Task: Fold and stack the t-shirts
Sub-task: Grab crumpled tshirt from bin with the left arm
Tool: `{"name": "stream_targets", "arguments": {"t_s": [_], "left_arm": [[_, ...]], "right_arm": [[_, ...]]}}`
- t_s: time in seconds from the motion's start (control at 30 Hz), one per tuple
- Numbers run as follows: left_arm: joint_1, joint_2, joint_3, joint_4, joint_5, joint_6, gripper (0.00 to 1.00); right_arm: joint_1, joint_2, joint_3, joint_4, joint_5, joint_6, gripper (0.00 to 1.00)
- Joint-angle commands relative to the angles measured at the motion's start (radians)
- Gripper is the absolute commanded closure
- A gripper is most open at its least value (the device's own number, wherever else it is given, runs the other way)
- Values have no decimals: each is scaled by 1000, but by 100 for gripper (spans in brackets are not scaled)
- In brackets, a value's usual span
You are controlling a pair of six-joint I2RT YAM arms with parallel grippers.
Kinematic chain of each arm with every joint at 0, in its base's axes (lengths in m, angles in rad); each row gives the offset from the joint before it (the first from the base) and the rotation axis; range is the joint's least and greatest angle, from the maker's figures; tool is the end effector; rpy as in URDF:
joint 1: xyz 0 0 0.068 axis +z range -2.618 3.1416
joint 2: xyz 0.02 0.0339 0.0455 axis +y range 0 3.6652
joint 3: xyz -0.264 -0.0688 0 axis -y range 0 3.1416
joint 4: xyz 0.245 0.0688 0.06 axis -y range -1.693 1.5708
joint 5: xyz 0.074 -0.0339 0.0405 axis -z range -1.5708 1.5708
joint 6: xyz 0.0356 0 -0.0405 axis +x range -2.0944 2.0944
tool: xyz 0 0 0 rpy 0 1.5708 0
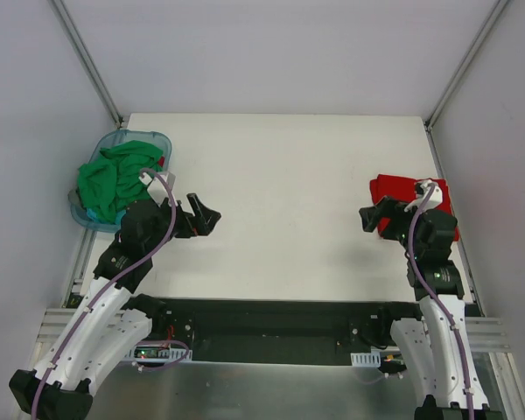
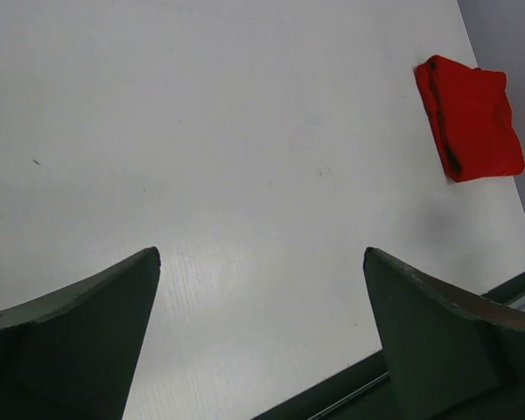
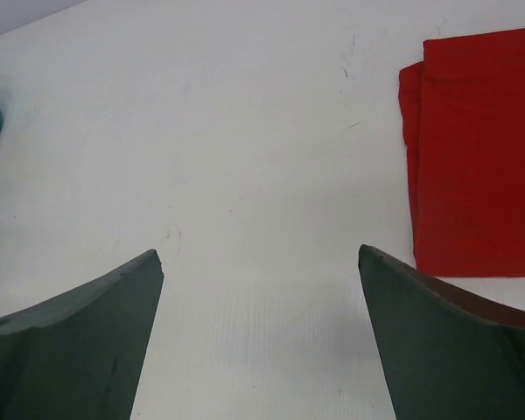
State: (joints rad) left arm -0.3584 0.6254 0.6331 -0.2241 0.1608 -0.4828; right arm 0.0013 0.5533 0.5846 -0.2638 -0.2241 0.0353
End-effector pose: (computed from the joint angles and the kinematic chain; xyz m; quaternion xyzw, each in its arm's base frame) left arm 0.1451 -0.0604 0.3065 0.0019 0.7784 -0.3122 0.5446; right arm 0.1442 0.0081 0.2948 -0.0561 0.7805 0.0990 0.6147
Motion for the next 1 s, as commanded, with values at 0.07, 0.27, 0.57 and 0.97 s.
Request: {"name": "stream_targets", "arguments": {"t_s": [0.07,0.27,0.57,0.97], "left_arm": [[4,-4,20,-14,-10,-14,1],[4,10,33,-40,-58,-22,1],[103,161,181,-81,-302,-60,1],[401,594,502,-164,-593,-59,1]], "right_arm": [[-3,-13,29,57,-50,-21,4],[-3,-33,15,81,-96,-28,4],[-3,0,27,75,-121,-23,4],[-3,120,93,-20,-75,-28,4]]}}
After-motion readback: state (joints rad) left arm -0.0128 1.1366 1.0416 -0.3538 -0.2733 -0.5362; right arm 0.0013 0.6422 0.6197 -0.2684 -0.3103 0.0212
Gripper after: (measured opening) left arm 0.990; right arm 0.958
